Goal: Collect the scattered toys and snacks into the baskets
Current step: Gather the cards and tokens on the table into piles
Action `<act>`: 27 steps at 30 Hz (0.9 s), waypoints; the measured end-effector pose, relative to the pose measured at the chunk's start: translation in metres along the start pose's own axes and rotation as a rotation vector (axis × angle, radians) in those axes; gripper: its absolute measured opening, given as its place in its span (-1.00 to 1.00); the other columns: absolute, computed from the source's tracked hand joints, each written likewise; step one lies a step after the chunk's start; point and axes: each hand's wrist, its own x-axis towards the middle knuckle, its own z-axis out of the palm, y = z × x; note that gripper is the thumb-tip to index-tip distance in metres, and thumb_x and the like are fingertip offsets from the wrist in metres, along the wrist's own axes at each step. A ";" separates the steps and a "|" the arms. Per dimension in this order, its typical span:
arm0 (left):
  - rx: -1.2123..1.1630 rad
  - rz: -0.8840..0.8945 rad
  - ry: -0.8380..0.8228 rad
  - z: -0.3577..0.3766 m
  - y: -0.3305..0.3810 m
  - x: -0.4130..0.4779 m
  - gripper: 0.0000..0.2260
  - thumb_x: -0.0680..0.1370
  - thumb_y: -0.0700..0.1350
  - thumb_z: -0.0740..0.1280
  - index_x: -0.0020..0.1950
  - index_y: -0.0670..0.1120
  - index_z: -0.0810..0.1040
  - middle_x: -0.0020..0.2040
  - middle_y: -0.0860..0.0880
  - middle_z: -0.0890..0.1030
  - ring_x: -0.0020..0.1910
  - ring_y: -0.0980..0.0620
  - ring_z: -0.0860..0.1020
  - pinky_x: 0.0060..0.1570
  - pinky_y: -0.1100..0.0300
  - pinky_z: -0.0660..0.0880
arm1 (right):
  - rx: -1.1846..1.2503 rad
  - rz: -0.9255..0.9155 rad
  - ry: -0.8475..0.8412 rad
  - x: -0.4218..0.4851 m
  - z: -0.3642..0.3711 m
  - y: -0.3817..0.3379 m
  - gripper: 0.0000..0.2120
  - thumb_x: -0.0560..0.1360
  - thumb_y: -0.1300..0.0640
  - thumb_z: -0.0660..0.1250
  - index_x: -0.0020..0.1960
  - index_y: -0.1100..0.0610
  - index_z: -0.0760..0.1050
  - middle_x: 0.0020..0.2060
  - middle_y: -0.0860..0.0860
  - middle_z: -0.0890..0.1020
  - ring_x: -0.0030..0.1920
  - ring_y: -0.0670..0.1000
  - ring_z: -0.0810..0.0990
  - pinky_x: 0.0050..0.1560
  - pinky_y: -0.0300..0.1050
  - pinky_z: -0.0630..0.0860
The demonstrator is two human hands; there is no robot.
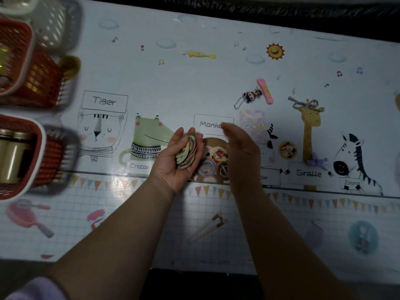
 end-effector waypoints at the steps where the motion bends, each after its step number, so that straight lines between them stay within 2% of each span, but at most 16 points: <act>1: 0.009 0.011 0.000 0.000 0.001 0.000 -0.74 0.40 -0.36 0.29 -0.01 -0.07 0.56 -0.03 -0.09 0.67 -0.09 -0.10 0.67 -0.23 0.10 0.64 | -0.204 -0.059 0.032 0.003 -0.005 0.004 -0.60 0.44 0.36 0.20 0.19 0.09 0.57 0.15 0.00 0.62 0.16 0.02 0.58 0.22 0.08 0.51; 4: 0.018 0.055 0.014 -0.004 0.005 0.001 -0.71 0.37 -0.36 0.27 -0.06 -0.02 0.56 -0.11 -0.03 0.62 -0.25 0.00 0.65 -0.24 0.22 0.59 | -0.817 -0.204 -0.135 0.002 -0.013 0.018 -0.53 0.35 0.27 0.39 0.26 0.17 0.48 0.16 0.10 0.51 0.18 0.11 0.46 0.26 0.07 0.41; 6: 0.020 0.058 0.007 -0.007 0.007 0.001 -0.71 0.38 -0.36 0.26 -0.07 0.00 0.55 -0.15 -0.03 0.57 -0.28 0.03 0.60 -0.24 0.26 0.54 | -1.073 -0.227 -0.222 -0.002 -0.014 0.026 -0.42 0.31 0.18 0.46 0.30 0.11 0.40 0.23 0.08 0.40 0.22 0.11 0.36 0.23 -0.01 0.37; 8: 0.054 0.037 -0.012 -0.009 0.007 -0.001 -0.72 0.39 -0.36 0.25 -0.09 0.00 0.55 -0.17 -0.03 0.56 -0.30 0.03 0.58 -0.27 0.27 0.52 | -1.182 -0.245 -0.235 -0.001 -0.015 0.032 -0.39 0.33 0.19 0.47 0.33 0.04 0.35 0.25 0.04 0.32 0.23 0.09 0.31 0.13 -0.06 0.35; 10: 0.092 0.020 -0.027 -0.010 0.007 -0.003 -0.74 0.41 -0.36 0.23 -0.10 -0.01 0.54 -0.20 -0.04 0.56 -0.32 0.04 0.57 -0.29 0.28 0.50 | -1.198 -0.240 -0.260 0.006 -0.016 0.031 -0.41 0.36 0.17 0.46 0.33 -0.02 0.34 0.22 0.02 0.35 0.24 0.09 0.33 0.11 -0.09 0.33; 14: 0.230 0.028 0.016 -0.008 0.008 -0.004 -0.77 0.46 -0.35 0.21 -0.11 -0.03 0.51 -0.25 -0.04 0.57 -0.36 0.05 0.56 -0.34 0.28 0.46 | -1.167 -0.164 -0.364 0.018 -0.015 0.018 -0.62 0.38 0.20 0.41 0.15 0.00 0.42 0.10 0.08 0.43 0.15 0.14 0.42 0.16 0.00 0.39; 16: 0.495 0.051 0.063 -0.004 0.008 -0.005 -0.79 0.54 -0.33 0.21 -0.11 -0.05 0.53 -0.26 -0.07 0.58 -0.39 0.05 0.57 -0.39 0.27 0.47 | -1.187 -0.158 -0.393 0.021 -0.016 0.012 -0.67 0.38 0.21 0.40 0.11 0.05 0.44 0.06 0.11 0.41 0.12 0.15 0.42 0.13 0.03 0.44; 19: 1.180 0.154 0.103 0.003 0.006 -0.009 -0.86 0.55 -0.28 0.30 -0.12 -0.06 0.58 -0.21 -0.05 0.60 -0.31 0.07 0.57 -0.36 0.24 0.51 | -1.162 -0.189 -0.404 0.020 -0.016 0.007 -0.71 0.37 0.22 0.40 0.05 0.12 0.41 0.02 0.10 0.42 0.03 0.12 0.43 -0.02 -0.03 0.43; 21: 1.606 0.250 0.129 0.006 0.006 -0.009 -0.89 0.51 -0.23 0.37 -0.10 -0.01 0.60 -0.13 0.08 0.62 -0.21 0.11 0.58 -0.27 0.34 0.53 | -1.078 -0.173 -0.395 0.018 -0.016 0.008 -0.76 0.38 0.26 0.36 -0.11 0.06 0.32 -0.13 0.04 0.42 -0.13 0.07 0.41 -0.16 -0.10 0.30; 23: 1.901 0.239 0.118 0.007 0.004 -0.008 -0.85 0.50 -0.17 0.40 0.00 0.04 0.59 -0.04 0.08 0.61 -0.17 0.08 0.56 -0.29 0.38 0.47 | -0.978 -0.129 -0.370 0.016 -0.019 0.010 -0.73 0.42 0.27 0.34 -0.22 0.02 0.26 -0.27 0.02 0.46 -0.24 0.09 0.43 -0.24 -0.05 0.33; 25: 2.184 0.191 0.092 0.008 -0.002 -0.007 -0.68 0.46 -0.09 0.45 0.18 0.07 0.53 0.06 0.02 0.59 -0.10 -0.01 0.56 -0.23 0.33 0.45 | -0.973 -0.130 -0.367 0.014 -0.023 0.012 -0.86 0.42 0.24 0.35 -0.16 0.04 0.44 -0.24 0.10 0.60 -0.22 0.14 0.53 -0.20 -0.03 0.46; 27: 2.377 0.259 0.084 0.007 -0.011 -0.003 -0.60 0.43 -0.03 0.46 0.25 0.06 0.51 0.11 -0.04 0.62 0.05 -0.08 0.57 -0.01 0.24 0.49 | -1.030 -0.146 -0.396 0.014 -0.025 0.013 -0.86 0.41 0.22 0.37 -0.04 0.10 0.61 -0.16 0.13 0.66 -0.15 0.14 0.59 -0.13 -0.09 0.48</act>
